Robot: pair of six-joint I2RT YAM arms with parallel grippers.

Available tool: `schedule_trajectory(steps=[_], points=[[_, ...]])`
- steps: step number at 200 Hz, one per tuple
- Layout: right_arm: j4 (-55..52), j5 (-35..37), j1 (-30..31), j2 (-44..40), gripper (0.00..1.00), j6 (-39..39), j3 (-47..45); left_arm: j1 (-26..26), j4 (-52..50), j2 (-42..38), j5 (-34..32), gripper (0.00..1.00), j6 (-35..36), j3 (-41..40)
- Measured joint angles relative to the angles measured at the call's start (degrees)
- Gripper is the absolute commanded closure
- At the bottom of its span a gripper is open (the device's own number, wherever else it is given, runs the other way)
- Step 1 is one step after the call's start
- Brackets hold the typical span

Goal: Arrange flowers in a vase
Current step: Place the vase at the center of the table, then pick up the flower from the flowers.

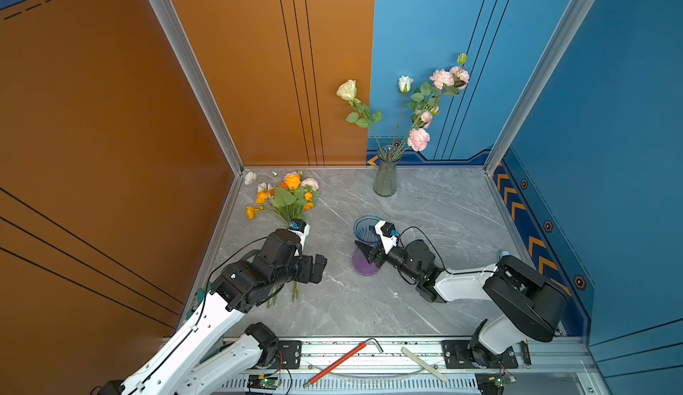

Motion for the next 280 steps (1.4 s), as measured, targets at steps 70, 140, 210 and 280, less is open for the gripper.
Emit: schedule_trajectory(steps=[70, 140, 210, 280], points=[[0.13, 2.89, 1.16, -1.42, 0.00, -1.92, 0.02, 2.32, -0.46, 0.09, 0.20, 0.02, 0.63, 0.09], [-15.28, 3.21, 1.53, -10.60, 0.00, -1.95, 0.15, 9.62, -4.44, 5.33, -0.26, 0.02, 1.55, 5.97], [-42.69, 1.40, 1.57, -21.27, 0.00, -1.92, 3.98, 24.70, -5.11, 24.94, -3.10, 0.32, 8.48, 10.99], [-54.29, -10.23, -7.45, -33.97, 0.00, -1.29, 6.47, 32.48, -5.29, 41.51, -2.21, 0.54, 12.70, 13.20]])
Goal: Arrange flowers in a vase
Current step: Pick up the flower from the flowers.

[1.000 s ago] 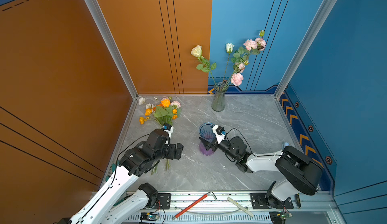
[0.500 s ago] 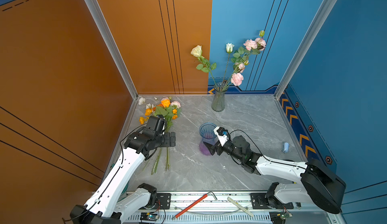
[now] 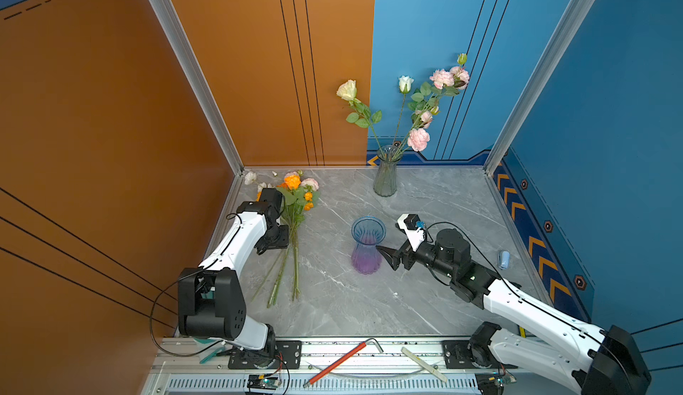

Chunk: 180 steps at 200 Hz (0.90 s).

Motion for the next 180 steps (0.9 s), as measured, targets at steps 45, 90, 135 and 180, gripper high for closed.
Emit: schedule_trajectory(steps=[45, 90, 135, 180], points=[[-7.98, -6.32, 3.61, -1.03, 0.00, -1.55, 3.78, -0.74, 0.24, 3.89, -3.06, 0.58, 1.46, 0.00], [-3.98, -7.78, 4.87, -11.89, 0.00, -2.10, -1.25, -1.03, 2.49, 5.64, -4.07, 0.62, 4.13, 0.00], [-2.29, -7.80, 4.87, -10.21, 0.00, -2.60, -2.08, -2.64, 4.17, 9.20, -4.07, 0.63, 5.99, 0.00], [-1.11, -9.11, 4.87, -9.90, 0.00, -2.80, -2.67, -2.99, 4.79, 11.34, -5.33, 0.64, 6.86, 0.00]])
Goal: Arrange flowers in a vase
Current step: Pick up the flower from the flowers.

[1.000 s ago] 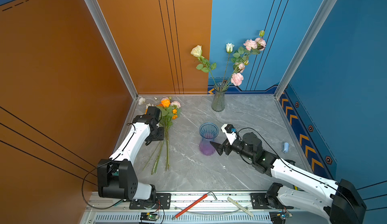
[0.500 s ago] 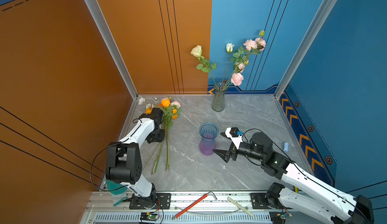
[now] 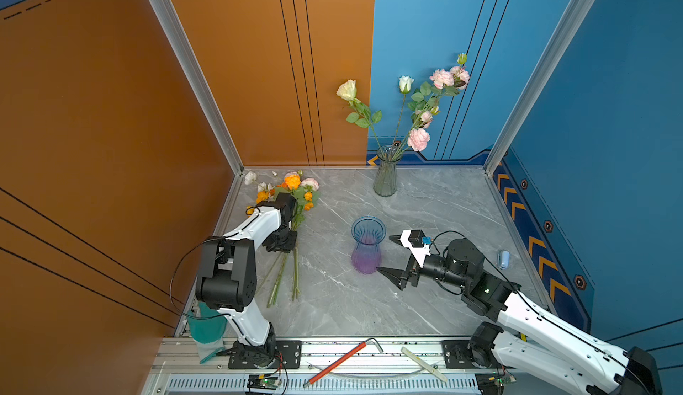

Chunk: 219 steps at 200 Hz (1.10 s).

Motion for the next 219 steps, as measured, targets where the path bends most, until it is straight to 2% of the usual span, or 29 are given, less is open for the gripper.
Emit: schedule_trajectory(steps=[106, 141, 159, 184, 219], points=[[0.81, -0.26, 0.04, 0.17, 0.00, -0.22, -0.48, 0.00, 0.68, 3.69, -1.40, 0.70, 0.83, 0.63], [0.85, -0.24, 0.09, 0.17, 0.00, -0.35, -0.48, 0.00, 0.70, 4.59, -0.90, 0.84, 1.51, 0.63], [0.85, -0.20, 0.09, 0.20, 0.00, -0.39, -0.48, 0.00, 0.68, 4.46, -0.50, 0.86, 2.12, 0.63], [0.90, -0.13, 0.09, 0.20, 0.00, -0.44, -0.52, -0.02, 0.66, 2.29, -0.35, 0.90, 2.95, 0.59], [1.42, 0.35, 0.09, 0.20, 0.00, -0.81, -1.14, -0.07, 0.61, -6.97, 1.60, 0.96, 3.85, 0.39]])
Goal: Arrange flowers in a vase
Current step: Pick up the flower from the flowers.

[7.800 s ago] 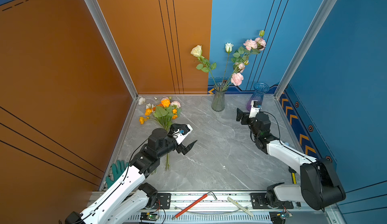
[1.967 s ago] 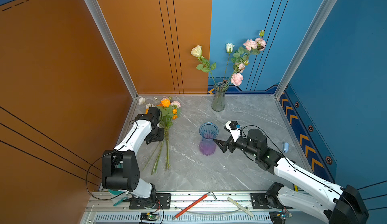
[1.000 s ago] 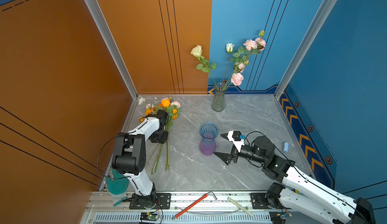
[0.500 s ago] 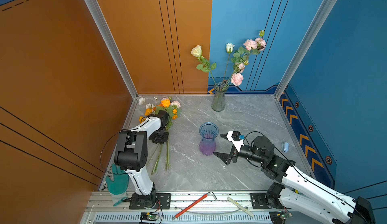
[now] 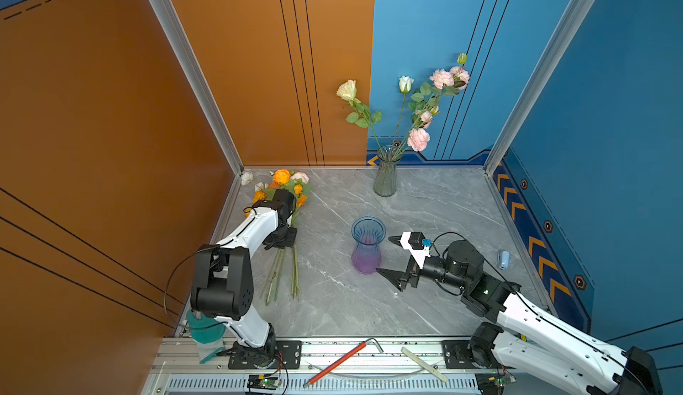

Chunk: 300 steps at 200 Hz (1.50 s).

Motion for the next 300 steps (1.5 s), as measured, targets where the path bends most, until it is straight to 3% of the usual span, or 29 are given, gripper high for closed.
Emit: schedule_trajectory(steps=[32, 74, 106, 139, 167, 188, 216, 245, 300], points=[[1.11, 1.51, -0.24, -0.02, 0.00, 0.02, -0.92, 0.13, -0.17, -6.60, 5.95, 0.97, -0.35, 0.00], [2.38, 2.82, -1.33, -1.11, 0.00, 0.57, -2.29, 0.83, -1.18, -8.00, 17.99, 1.00, -1.81, 0.22], [2.32, 3.82, -1.31, -1.07, 0.00, 1.09, -1.75, 4.72, -1.84, -9.92, 31.28, 1.00, -4.02, 0.33], [-1.36, 6.54, -0.46, 1.11, 0.00, 1.07, 4.68, 7.32, -1.09, -10.40, 42.42, 1.00, -7.26, 0.98], [-0.02, 11.28, -0.37, 3.65, 0.00, 1.07, 7.48, 7.45, -0.96, -9.33, 40.89, 1.00, -8.24, 0.98], [5.99, 14.32, -0.15, 6.25, 0.00, 0.98, 3.82, 8.00, 0.13, -9.20, 42.05, 1.00, -8.46, 0.15], [10.73, 16.74, 0.22, 7.93, 0.00, 1.01, -3.58, 6.80, 2.08, -16.61, 43.45, 1.00, -8.87, -0.79], [11.56, 18.10, 0.22, 6.40, 0.00, 0.85, -4.68, 6.45, 3.41, -26.67, 42.25, 1.00, -8.20, 0.13], [14.93, 19.50, 0.22, 1.70, 0.00, 0.81, -5.38, 5.77, 9.09, -31.54, 39.43, 1.00, -7.28, -5.44]])
